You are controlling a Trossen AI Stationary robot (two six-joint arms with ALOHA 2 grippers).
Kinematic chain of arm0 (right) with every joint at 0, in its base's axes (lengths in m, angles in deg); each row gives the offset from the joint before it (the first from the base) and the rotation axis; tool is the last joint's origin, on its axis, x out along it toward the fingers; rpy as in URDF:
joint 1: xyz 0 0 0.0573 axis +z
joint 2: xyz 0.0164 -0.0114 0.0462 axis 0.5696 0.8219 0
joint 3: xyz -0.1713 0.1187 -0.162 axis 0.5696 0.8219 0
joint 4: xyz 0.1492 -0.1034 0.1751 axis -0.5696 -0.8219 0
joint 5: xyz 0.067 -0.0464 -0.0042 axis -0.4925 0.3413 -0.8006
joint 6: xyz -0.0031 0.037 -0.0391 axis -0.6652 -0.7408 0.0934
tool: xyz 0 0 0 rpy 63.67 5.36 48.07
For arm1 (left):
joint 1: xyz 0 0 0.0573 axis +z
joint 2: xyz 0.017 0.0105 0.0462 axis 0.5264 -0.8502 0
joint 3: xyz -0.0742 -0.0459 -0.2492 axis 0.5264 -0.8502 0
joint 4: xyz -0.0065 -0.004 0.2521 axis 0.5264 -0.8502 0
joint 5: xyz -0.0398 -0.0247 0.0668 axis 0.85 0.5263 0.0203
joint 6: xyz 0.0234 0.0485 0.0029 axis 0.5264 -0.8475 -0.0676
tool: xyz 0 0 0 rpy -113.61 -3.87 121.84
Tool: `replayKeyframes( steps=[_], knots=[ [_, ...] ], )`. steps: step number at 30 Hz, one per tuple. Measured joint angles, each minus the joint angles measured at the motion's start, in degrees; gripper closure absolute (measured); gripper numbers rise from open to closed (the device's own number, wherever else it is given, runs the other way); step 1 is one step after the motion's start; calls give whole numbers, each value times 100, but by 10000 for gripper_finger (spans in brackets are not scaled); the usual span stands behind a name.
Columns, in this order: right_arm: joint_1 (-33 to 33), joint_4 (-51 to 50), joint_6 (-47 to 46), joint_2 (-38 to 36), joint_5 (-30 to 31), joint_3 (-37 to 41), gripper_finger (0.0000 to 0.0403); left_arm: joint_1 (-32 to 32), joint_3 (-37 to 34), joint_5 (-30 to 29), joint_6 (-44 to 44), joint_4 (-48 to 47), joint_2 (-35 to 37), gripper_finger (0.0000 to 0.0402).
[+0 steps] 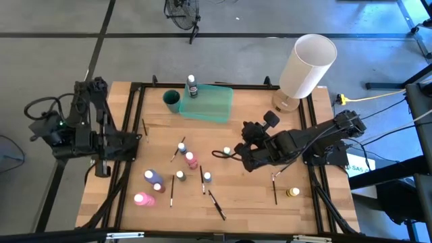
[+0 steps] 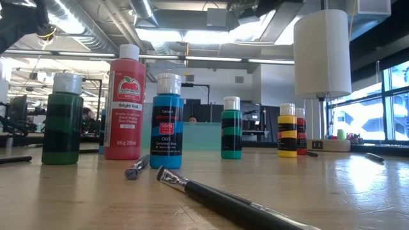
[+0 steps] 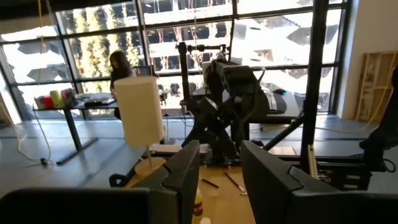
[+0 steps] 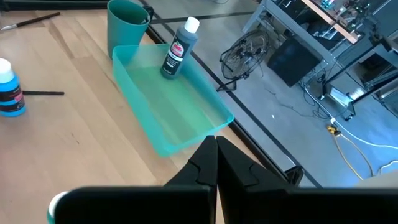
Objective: Pick & Place Paint Supplies
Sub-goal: Put the big violet paint bottle into the green bin
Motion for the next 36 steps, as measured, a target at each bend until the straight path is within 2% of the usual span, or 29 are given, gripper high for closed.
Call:
replayKeyframes(
  steps=[7,12,25,29,33,34,36],
  knots=[
    [-53,11,0,16,-153,0,402,379,716,201,-11,-779,-305,289],
    [-60,11,3,16,-153,0,402,721,1199,548,-112,-1436,-557,291],
    [-73,59,110,16,-147,0,402,2122,2496,1476,-180,-3263,-1329,336],
    [-73,63,150,16,-149,0,402,2705,2766,1778,205,-3842,-1505,354],
    [-73,115,150,14,-146,51,402,3329,2988,2015,1053,-5094,-1631,372],
    [-73,122,150,14,-147,104,402,3496,3021,2295,1349,-5473,-1644,376],
    [-73,138,150,16,-147,231,402,3827,3066,3265,2073,-6219,-1654,385]
  ],
)
